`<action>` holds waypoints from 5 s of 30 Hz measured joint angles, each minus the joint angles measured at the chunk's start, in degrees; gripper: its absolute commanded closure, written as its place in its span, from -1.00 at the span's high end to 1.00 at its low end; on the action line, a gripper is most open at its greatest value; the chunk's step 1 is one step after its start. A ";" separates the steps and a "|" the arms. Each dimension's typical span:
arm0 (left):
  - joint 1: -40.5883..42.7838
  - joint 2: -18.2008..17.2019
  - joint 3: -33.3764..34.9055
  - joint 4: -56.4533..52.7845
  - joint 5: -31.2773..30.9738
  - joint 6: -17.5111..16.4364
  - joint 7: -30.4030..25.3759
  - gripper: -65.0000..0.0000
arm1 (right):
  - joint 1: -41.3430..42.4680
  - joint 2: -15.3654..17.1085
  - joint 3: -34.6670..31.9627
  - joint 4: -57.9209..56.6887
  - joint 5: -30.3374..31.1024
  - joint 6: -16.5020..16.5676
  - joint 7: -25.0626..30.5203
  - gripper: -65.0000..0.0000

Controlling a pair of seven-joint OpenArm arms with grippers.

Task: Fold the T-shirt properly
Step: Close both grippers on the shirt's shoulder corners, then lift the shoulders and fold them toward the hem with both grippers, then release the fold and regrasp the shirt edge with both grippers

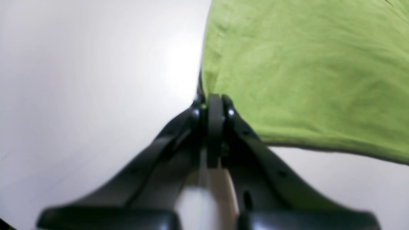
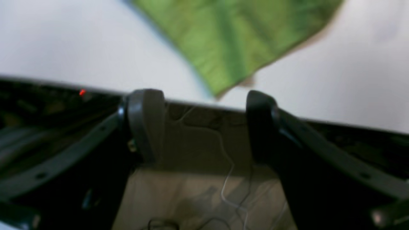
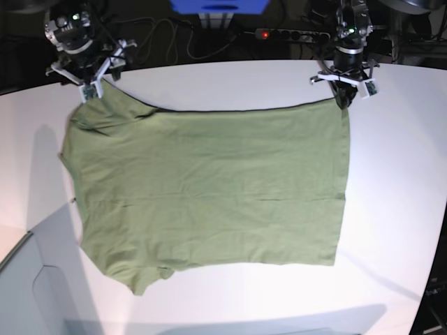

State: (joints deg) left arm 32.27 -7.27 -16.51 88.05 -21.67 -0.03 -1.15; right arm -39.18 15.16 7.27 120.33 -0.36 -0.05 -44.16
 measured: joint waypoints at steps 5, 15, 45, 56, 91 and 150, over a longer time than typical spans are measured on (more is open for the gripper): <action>0.11 -0.02 0.00 0.00 0.00 -0.02 -0.11 -1.00 | 2.71 -0.11 1.44 -3.39 -0.42 0.00 -0.07 0.20; 0.22 0.11 -0.04 0.02 0.04 -0.02 -0.11 -1.00 | 8.24 -0.26 0.96 -13.77 0.66 0.02 0.83 0.20; 4.33 0.15 -0.44 5.27 0.52 0.13 3.28 -1.00 | 6.75 -1.18 4.94 -8.41 -7.61 9.66 0.28 -0.99; 3.80 0.39 -3.37 11.15 0.66 0.26 3.06 -1.00 | 10.29 -1.18 4.94 -6.27 -8.59 9.66 0.35 -0.99; -21.51 -0.17 -3.39 7.02 0.98 0.22 15.96 -1.00 | 39.71 -2.91 0.70 -23.98 -8.59 10.14 0.81 -0.99; -27.67 0.31 -8.44 -8.20 0.39 0.22 19.91 0.14 | 31.61 -2.95 3.91 -16.74 -8.83 14.36 0.33 0.58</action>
State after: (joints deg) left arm 4.60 -6.96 -24.95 79.85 -21.28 0.19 18.76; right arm -7.57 12.21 11.18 103.59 -9.19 14.31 -43.83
